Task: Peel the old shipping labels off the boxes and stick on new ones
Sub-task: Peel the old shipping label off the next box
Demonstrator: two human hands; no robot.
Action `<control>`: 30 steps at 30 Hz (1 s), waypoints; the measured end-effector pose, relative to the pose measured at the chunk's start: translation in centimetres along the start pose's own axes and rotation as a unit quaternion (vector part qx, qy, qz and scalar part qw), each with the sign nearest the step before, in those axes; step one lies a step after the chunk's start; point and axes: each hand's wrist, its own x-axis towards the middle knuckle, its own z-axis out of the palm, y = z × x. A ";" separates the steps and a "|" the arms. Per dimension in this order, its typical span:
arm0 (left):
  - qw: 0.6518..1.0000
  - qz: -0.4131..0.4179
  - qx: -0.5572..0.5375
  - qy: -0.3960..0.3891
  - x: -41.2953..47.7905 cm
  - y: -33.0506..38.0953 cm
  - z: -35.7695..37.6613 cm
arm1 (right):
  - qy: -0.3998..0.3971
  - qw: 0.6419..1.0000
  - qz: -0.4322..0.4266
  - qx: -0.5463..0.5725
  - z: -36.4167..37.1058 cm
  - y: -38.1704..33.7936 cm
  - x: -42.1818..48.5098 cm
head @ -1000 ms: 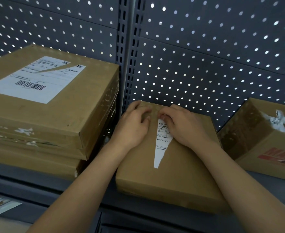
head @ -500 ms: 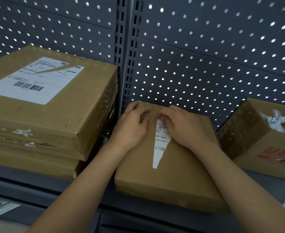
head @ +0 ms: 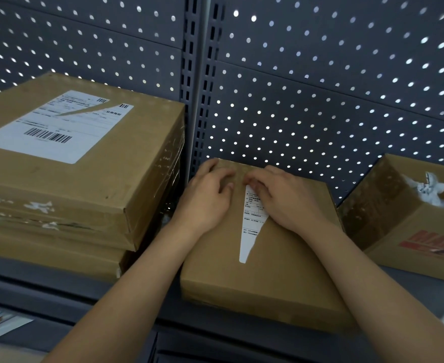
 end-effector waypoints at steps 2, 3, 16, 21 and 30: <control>1.000 0.002 0.000 0.000 0.0 0.0 0.0 | -0.004 1.000 -0.003 -0.006 0.0 -0.1 0.1; 1.000 0.002 0.000 0.000 0.0 0.0 0.0 | -0.006 1.000 -0.004 -0.009 -0.1 -0.1 0.1; 1.000 0.000 -0.004 -0.004 0.0 0.1 -0.1 | -0.008 1.000 0.006 0.007 -0.2 0.0 0.0; 1.000 -0.002 -0.002 -0.004 -0.1 0.2 -0.2 | -0.007 1.000 -0.008 0.029 -0.3 0.2 0.0; 1.000 -0.007 -0.001 -0.008 -0.2 0.2 -0.2 | -0.007 1.000 -0.022 -0.015 0.0 -0.2 0.4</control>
